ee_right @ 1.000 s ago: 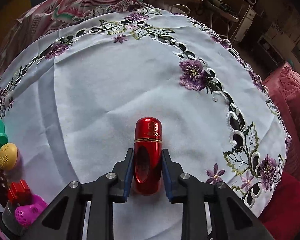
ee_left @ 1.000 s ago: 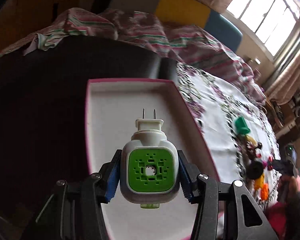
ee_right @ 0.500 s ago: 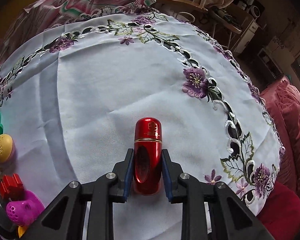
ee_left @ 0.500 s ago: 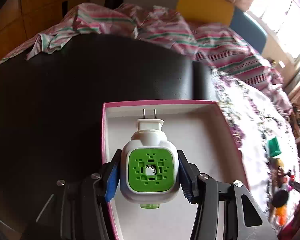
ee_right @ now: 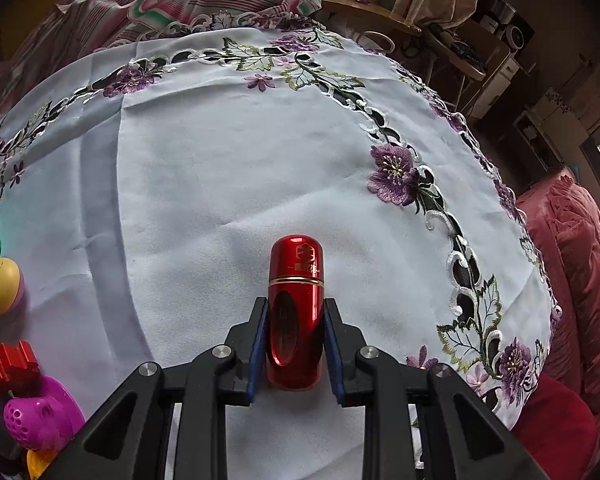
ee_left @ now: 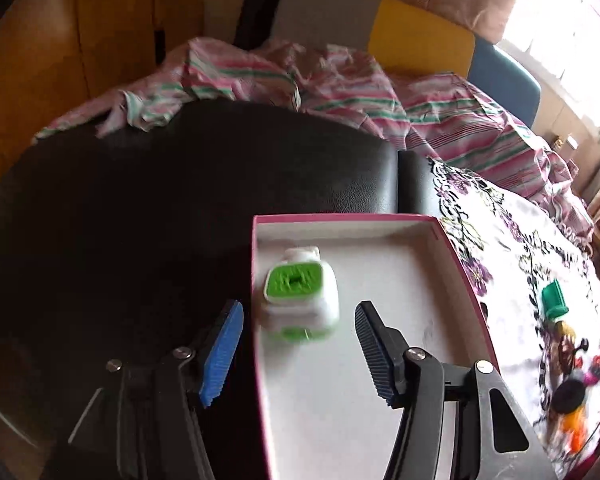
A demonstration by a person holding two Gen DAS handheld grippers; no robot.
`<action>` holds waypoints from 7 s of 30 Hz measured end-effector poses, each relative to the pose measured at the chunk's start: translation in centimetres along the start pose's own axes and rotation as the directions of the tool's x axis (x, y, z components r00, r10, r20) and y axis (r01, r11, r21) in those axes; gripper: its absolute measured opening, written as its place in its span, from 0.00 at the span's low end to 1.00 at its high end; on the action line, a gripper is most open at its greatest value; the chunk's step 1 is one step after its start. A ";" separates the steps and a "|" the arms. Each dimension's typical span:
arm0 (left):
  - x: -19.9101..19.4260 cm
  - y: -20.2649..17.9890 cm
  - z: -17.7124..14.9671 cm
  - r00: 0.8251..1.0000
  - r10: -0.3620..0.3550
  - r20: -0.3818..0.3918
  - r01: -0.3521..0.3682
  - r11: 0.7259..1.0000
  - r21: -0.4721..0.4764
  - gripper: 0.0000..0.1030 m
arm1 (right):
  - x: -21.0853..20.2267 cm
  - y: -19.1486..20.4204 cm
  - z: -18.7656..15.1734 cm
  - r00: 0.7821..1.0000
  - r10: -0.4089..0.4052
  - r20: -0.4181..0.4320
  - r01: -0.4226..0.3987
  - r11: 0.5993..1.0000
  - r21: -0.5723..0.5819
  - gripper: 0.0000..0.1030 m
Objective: Organize rigid objects
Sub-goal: 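Place the plug toy in the tray with left tool while right tool grasps red cylinder, then carry the red cylinder into the tray and release it with the right tool, then return both tools to the toys and grasp the black cup with the left tool, then carry black cup toward tray with left tool while right tool grasps yellow piece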
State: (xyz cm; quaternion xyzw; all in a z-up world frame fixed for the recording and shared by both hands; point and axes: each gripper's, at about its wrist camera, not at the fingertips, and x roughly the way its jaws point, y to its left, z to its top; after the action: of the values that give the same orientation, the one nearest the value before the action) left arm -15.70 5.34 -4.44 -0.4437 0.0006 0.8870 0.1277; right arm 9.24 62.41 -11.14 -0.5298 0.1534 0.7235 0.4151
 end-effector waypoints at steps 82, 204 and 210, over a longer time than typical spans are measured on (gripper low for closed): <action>-9.9 1.4 -8.7 0.986 0.109 0.124 -0.113 0.993 0.031 0.61 | -21.9 33.0 -11.0 0.682 0.724 -0.103 -0.644 0.528 -0.553 0.24; -0.9 -31.3 -11.4 0.816 -0.448 -0.365 0.576 0.587 0.569 0.42 | -9.7 -1.3 -8.6 0.822 0.569 0.011 -0.563 0.810 0.168 0.35; -2.1 -27.5 -12.0 0.819 -0.469 -0.332 0.574 0.645 0.505 0.42 | -10.1 1.5 -8.5 0.817 0.574 -0.055 -0.568 0.817 0.093 0.35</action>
State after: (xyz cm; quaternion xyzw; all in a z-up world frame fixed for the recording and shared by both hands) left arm 1.18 30.13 -6.93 -0.4374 0.1557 0.7258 0.5076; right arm 14.49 51.41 -5.81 -0.4726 0.3477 0.7869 0.1913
